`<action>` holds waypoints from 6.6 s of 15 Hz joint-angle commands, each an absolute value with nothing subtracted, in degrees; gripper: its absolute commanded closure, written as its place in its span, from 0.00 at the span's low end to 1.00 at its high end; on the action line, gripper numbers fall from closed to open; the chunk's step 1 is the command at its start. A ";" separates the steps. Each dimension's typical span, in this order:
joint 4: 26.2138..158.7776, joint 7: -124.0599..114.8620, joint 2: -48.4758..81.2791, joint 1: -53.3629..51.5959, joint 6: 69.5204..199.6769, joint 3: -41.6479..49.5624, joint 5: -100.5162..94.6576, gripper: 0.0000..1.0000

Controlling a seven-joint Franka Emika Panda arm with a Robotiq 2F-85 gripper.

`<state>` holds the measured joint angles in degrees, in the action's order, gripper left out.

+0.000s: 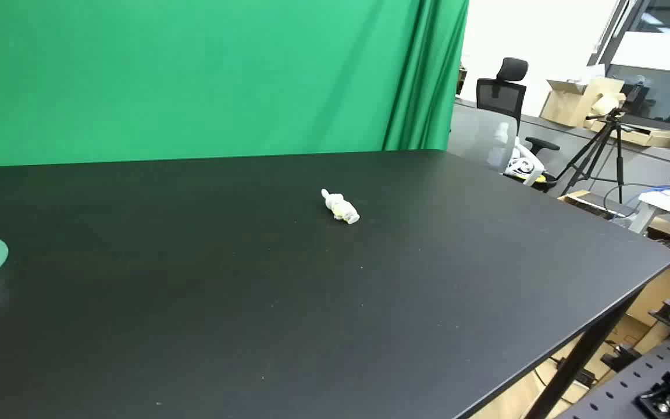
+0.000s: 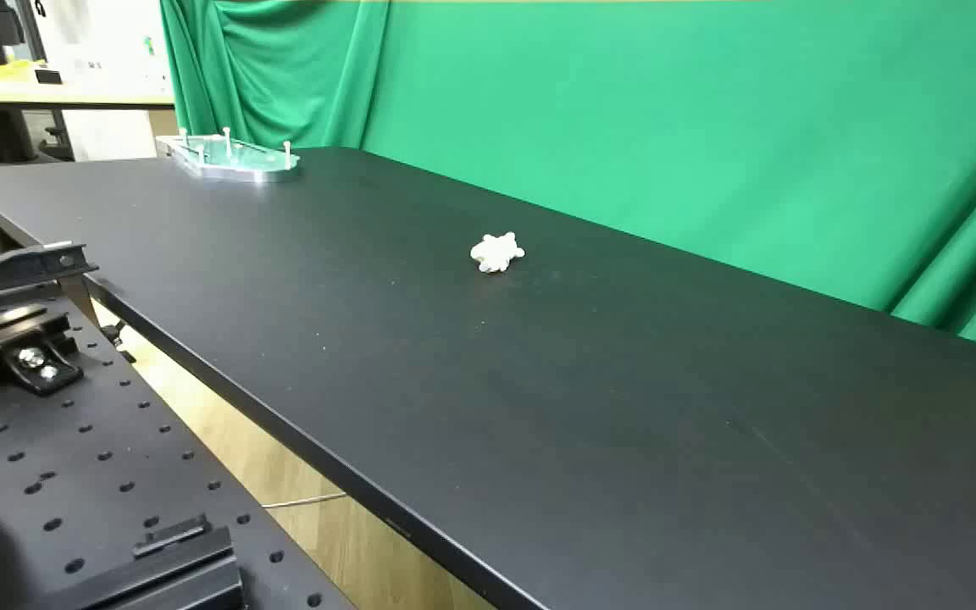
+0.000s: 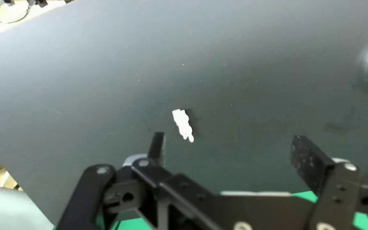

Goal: Move the paper to the left

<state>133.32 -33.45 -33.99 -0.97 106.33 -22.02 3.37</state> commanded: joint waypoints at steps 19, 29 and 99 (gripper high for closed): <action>134.61 -20.29 -27.87 -1.39 112.38 -13.13 -0.74 0.00; 134.57 8.97 -16.92 -1.52 119.68 -1.20 -0.26 0.00; 125.27 -4.38 23.39 -9.63 146.15 -2.14 -8.54 0.90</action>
